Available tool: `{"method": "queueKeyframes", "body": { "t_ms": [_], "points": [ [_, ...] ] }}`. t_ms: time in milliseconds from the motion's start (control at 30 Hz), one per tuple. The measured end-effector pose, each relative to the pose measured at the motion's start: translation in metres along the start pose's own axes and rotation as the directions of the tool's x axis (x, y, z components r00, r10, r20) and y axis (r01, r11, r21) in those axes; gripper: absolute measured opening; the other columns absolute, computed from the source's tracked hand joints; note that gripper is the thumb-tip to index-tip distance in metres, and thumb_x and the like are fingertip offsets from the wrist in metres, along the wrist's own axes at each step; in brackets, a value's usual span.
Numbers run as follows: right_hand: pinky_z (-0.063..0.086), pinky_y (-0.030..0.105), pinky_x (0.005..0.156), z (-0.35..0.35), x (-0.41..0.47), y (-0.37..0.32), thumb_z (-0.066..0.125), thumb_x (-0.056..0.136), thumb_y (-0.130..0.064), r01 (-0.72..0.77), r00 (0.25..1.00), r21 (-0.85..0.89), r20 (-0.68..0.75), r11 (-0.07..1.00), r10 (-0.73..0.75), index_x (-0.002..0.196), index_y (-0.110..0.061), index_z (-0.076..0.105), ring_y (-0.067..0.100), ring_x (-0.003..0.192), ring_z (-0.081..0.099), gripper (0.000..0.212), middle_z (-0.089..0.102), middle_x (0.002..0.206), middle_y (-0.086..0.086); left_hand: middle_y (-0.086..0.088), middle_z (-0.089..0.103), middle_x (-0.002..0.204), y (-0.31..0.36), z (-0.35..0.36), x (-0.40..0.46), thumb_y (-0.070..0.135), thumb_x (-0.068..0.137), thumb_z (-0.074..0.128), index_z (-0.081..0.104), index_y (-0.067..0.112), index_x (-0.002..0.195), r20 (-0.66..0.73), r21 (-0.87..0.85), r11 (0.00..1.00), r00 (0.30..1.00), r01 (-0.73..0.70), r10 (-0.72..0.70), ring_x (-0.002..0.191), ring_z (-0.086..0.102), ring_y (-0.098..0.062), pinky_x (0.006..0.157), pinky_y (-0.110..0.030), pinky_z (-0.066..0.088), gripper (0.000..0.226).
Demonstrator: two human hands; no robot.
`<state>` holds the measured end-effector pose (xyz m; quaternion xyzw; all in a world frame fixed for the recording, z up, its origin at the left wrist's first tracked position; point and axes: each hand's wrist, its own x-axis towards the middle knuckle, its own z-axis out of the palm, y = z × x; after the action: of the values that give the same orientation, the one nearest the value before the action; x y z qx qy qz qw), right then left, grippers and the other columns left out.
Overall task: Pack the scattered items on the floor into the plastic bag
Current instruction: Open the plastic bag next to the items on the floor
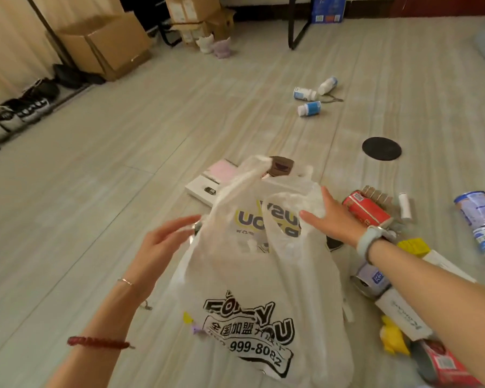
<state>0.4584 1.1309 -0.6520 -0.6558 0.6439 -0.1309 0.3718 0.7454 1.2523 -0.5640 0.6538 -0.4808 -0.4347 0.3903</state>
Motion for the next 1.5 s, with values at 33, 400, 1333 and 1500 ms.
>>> {"method": "queueKeyframes", "body": {
  "t_ms": [33, 400, 1333, 1500],
  "points": [
    [0.037, 0.045, 0.105, 0.006, 0.001, 0.001, 0.061, 0.08, -0.044, -0.044, 0.999, 0.121, 0.023, 0.992, 0.041, 0.143, -0.016, 0.015, 0.032, 0.129, 0.04, 0.083, 0.037, 0.144, 0.013, 0.013, 0.063, 0.112, 0.01, -0.003, 0.004, 0.032, 0.077, 0.054, 0.067, 0.045, 0.09, -0.025, 0.04, 0.999, 0.999, -0.031, 0.032, 0.11, 0.057, -0.009, 0.102, -0.035, 0.04, 0.023],
    [0.039, 0.02, 0.086, -0.04, -0.039, -0.033, 0.045, 0.094, -0.009, 0.351, 0.931, 0.124, 0.061, 0.928, -0.361, 0.142, -0.03, 0.022, 0.016, 0.107, 0.051, 0.057, 0.055, 0.114, 0.002, 0.007, -0.005, 0.157, 0.106, 0.064, 0.094, 0.059, 0.088, 0.03, 0.0, 0.04, 0.143, 0.401, 0.873, 0.111, 0.83, -0.474, 0.388, 0.142, -0.018, -0.023, 0.113, -0.058, -0.008, 0.065],
    [0.04, 0.033, 0.089, -0.091, -0.092, -0.145, 0.048, 0.085, -0.055, 0.173, 0.962, -0.296, 0.257, 0.939, -0.095, 0.132, -0.013, 0.038, 0.025, 0.119, 0.047, 0.064, 0.042, 0.134, 0.01, 0.011, 0.037, 0.06, 0.129, 0.049, 0.053, 0.013, 0.093, 0.035, 0.06, 0.014, 0.098, 0.492, 0.776, 0.316, 0.837, -0.547, 0.241, 0.058, 0.038, -0.008, 0.05, -0.021, 0.027, 0.025],
    [0.04, 0.033, 0.066, -0.068, -0.105, -0.122, 0.049, 0.091, -0.025, 0.322, 0.943, -0.172, 0.149, 0.931, -0.298, 0.072, -0.019, 0.057, 0.02, 0.079, 0.05, 0.021, 0.051, 0.071, -0.005, 0.011, 0.058, 0.113, 0.122, 0.029, 0.04, 0.01, 0.072, 0.048, 0.049, 0.029, 0.124, 0.685, 0.514, 0.772, 0.721, -0.374, -0.107, 0.104, 0.056, -0.011, 0.085, -0.014, 0.044, 0.055]
  ]
}}
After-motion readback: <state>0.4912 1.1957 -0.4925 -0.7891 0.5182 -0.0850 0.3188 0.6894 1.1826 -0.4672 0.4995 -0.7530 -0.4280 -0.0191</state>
